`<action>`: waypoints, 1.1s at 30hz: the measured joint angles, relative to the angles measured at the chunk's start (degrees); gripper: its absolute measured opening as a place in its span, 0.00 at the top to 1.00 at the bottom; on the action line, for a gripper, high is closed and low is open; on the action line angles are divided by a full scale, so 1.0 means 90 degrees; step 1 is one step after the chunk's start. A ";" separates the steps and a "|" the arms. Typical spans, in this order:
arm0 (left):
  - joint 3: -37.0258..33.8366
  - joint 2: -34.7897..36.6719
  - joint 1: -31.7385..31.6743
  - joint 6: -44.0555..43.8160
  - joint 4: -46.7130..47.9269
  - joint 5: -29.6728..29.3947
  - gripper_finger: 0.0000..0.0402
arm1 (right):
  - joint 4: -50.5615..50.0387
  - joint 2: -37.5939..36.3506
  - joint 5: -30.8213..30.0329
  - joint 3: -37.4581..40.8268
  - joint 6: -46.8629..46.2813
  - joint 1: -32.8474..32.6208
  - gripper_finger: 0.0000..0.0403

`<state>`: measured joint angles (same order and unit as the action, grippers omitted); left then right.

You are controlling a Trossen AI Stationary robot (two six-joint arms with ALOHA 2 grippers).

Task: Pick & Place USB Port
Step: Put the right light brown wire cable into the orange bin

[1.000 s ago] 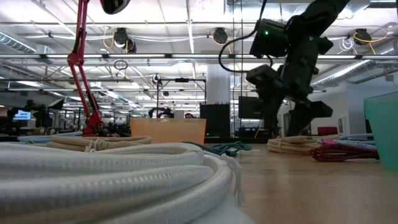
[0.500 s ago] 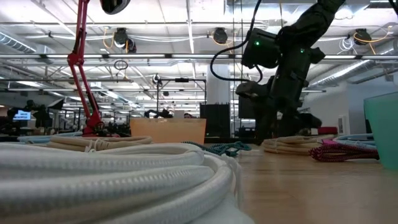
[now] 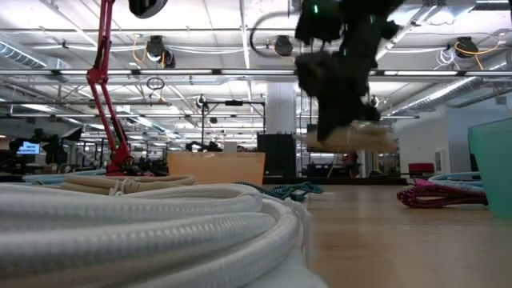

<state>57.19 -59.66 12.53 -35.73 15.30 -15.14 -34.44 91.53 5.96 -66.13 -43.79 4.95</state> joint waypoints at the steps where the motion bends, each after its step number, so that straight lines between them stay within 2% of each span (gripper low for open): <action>1: 0.0000 0.0000 0.0001 0.0000 0.0003 0.0000 0.92 | -0.0231 -0.0064 -0.0009 -0.0245 0.0311 -0.0002 0.93; 7: 0.0000 0.0000 0.0001 0.0003 -0.0002 0.0000 0.92 | -0.0543 -0.0168 0.0010 -0.1846 0.1932 0.0180 0.93; 11: 0.0000 0.0001 0.0001 -0.0002 -0.0018 0.0000 0.92 | -0.0564 0.0216 0.0019 -0.2650 0.2712 0.0453 0.93; 20: 0.0000 0.0002 0.0016 -0.0112 -0.0065 0.0126 0.92 | -0.1888 0.2062 0.0194 -0.4675 0.4492 0.0908 0.93; 25: 0.0000 0.0002 0.0042 -0.0113 -0.0064 0.0129 0.92 | -0.2415 0.3085 0.0421 -0.5872 0.5032 0.0894 0.93; 28: 0.0000 0.0002 0.0091 -0.0163 -0.0065 0.0126 0.92 | -0.2446 0.3474 0.0517 -0.6247 0.5199 0.0811 0.93; 33: 0.0000 0.0002 0.0270 -0.0214 -0.0062 0.0119 0.92 | -0.2176 0.3809 0.0526 -0.6314 0.5440 0.0751 0.93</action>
<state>57.19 -59.64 14.96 -37.65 14.74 -14.06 -54.02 125.82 10.70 -122.96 5.17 11.70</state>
